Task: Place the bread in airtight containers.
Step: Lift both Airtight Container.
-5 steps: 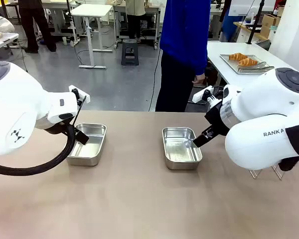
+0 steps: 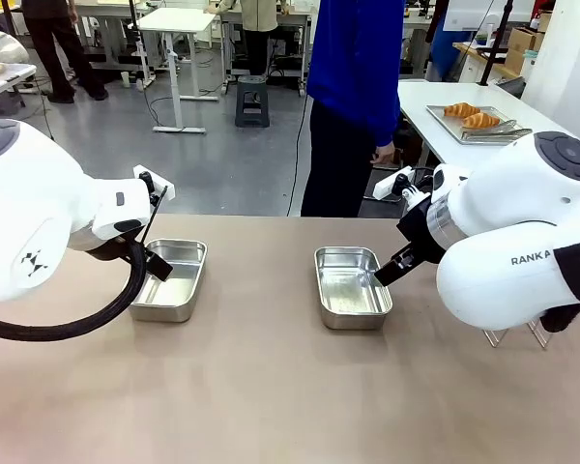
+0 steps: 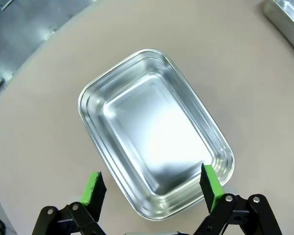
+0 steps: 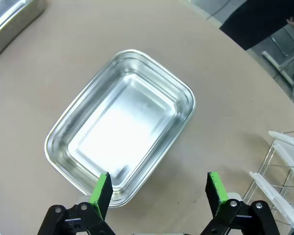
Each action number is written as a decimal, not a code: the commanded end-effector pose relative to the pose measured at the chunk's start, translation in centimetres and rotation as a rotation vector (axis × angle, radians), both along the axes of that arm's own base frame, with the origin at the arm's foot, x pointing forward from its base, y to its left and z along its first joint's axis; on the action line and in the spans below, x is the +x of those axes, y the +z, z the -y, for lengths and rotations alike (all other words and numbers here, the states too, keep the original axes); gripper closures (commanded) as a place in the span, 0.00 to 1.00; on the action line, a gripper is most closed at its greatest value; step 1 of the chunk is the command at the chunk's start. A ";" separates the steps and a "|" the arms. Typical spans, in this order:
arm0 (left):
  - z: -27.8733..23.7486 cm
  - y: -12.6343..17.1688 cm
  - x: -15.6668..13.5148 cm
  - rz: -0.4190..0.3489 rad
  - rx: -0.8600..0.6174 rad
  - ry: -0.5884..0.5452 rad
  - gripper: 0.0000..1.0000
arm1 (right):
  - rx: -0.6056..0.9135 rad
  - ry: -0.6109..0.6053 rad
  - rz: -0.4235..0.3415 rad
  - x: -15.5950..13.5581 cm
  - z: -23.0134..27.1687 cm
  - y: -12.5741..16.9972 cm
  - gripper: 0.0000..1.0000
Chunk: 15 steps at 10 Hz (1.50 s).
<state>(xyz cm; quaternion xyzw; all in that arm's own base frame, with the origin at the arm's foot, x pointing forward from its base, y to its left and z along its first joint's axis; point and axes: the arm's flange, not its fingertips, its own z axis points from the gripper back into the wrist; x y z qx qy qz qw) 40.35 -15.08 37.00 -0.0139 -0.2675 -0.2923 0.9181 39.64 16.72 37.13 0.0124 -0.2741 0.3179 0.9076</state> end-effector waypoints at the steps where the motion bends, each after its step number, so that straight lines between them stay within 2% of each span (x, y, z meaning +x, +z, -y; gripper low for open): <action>1: 0.0 0.0 0.0 0.000 0.000 0.000 0.00 | 0.000 0.000 0.000 0.0 0.0 0.0 0.00; 4: 0.0 0.0 0.0 0.000 0.000 0.000 0.00 | 0.000 0.000 0.000 0.0 0.0 0.0 0.00; 5: -0.4 3.0 0.1 0.022 -0.027 -0.042 0.00 | 0.019 0.027 0.027 0.9 0.1 3.2 0.00; 7: -3.0 11.0 1.5 0.037 -0.112 -0.073 0.00 | 0.123 0.025 0.033 2.6 2.0 10.7 0.00; 9: -8.4 17.9 2.3 -0.038 -0.211 -0.187 0.00 | 0.237 0.053 0.021 3.1 6.7 16.8 0.00; 10: -12.1 19.2 2.5 -0.068 -0.258 -0.275 0.00 | 0.297 0.101 0.014 3.1 10.5 18.4 0.00; 12: -20.8 21.1 1.8 -0.014 -0.354 -0.378 0.00 | 0.407 0.197 0.035 2.9 17.7 20.0 0.00; 13: -25.2 21.4 0.3 0.011 -0.414 -0.424 0.00 | 0.467 0.256 0.049 2.6 21.1 19.5 0.00; 15: -29.9 20.6 -2.1 0.107 -0.467 -0.496 0.00 | 0.543 0.293 0.070 2.1 25.6 17.6 0.00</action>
